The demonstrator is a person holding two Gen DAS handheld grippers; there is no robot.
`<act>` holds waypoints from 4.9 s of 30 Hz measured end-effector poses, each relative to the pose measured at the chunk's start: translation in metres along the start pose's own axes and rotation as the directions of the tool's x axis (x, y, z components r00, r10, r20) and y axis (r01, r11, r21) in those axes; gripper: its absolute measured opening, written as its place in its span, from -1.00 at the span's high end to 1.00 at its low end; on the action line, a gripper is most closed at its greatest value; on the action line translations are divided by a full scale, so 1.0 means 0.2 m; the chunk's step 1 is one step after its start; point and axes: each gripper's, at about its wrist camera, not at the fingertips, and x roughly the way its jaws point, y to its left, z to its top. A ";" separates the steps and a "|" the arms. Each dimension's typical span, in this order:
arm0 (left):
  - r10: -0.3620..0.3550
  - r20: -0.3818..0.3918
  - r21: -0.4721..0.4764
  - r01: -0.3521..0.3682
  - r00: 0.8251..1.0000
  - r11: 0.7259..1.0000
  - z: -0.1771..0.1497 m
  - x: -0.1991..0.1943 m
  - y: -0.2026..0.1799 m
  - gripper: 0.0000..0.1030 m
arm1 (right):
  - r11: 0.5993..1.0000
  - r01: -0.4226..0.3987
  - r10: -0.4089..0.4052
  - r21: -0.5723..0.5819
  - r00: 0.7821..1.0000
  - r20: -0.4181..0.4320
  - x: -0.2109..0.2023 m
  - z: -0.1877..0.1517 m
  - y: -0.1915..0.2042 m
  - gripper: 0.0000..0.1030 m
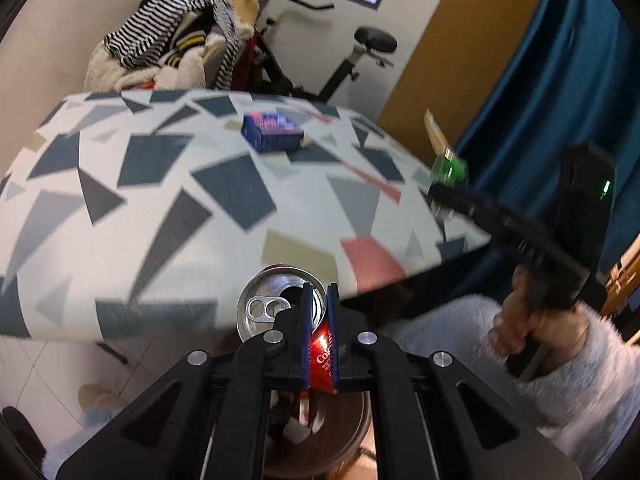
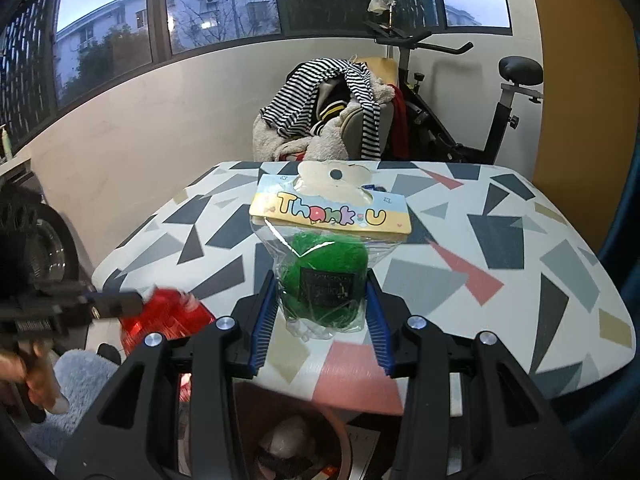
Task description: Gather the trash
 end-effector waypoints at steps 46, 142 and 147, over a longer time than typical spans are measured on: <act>0.354 0.186 -0.092 -0.342 0.916 0.935 -0.17 -0.29 0.10 -0.89 | 0.990 -0.016 -0.013 -0.142 0.978 -0.207 0.16 -0.47 0.24 0.15; 0.167 0.052 -0.055 -0.164 0.985 0.985 1.13 0.92 0.46 0.00 | 0.952 0.303 -0.298 0.034 0.947 -0.117 1.01 0.47 -0.48 -0.57; 0.167 -0.044 -0.055 -0.169 0.985 0.984 1.30 1.28 0.40 0.06 | 0.928 0.357 -0.349 0.102 0.933 -0.091 0.85 0.40 -0.67 -0.57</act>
